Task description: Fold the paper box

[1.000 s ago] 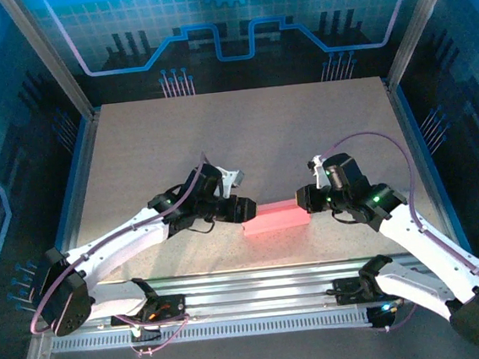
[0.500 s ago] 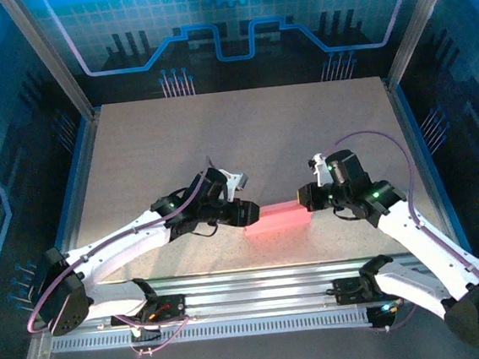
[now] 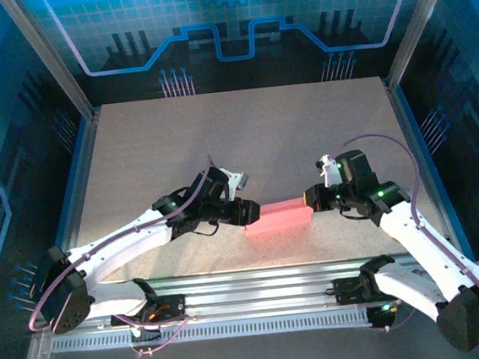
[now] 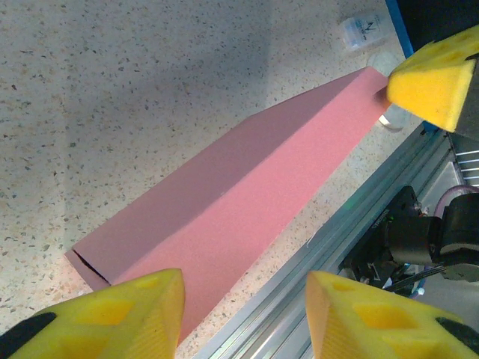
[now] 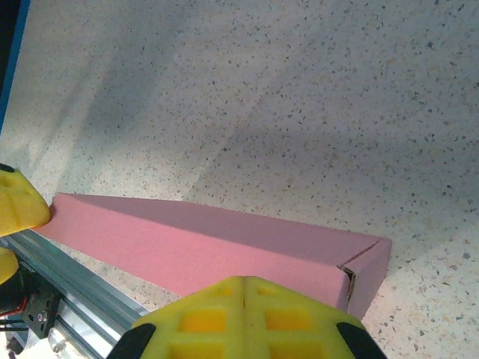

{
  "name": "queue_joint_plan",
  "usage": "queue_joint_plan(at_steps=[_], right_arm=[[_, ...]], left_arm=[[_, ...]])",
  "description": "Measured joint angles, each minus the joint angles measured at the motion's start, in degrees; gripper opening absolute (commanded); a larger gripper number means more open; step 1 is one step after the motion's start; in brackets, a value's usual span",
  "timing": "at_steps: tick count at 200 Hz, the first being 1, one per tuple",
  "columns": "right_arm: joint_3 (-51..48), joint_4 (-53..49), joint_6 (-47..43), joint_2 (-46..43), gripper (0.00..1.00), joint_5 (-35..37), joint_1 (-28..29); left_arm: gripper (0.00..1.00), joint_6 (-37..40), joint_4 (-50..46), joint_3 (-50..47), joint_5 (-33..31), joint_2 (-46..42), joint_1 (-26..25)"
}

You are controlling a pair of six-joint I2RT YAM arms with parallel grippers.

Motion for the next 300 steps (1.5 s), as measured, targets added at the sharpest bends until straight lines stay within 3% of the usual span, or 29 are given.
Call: queue_joint_plan(at_steps=[187, 300], right_arm=[[-4.98, 4.90, 1.33, -1.57, 0.04, -1.25, -1.03], [0.87, 0.44, -0.04, -0.13, 0.05, -4.22, -5.11]], left_arm=[[0.43, 0.46, 3.06, -2.60, -10.08, -0.55, -4.37], [0.43, 0.44, 3.08, -2.64, -10.99, -0.76, -6.27]])
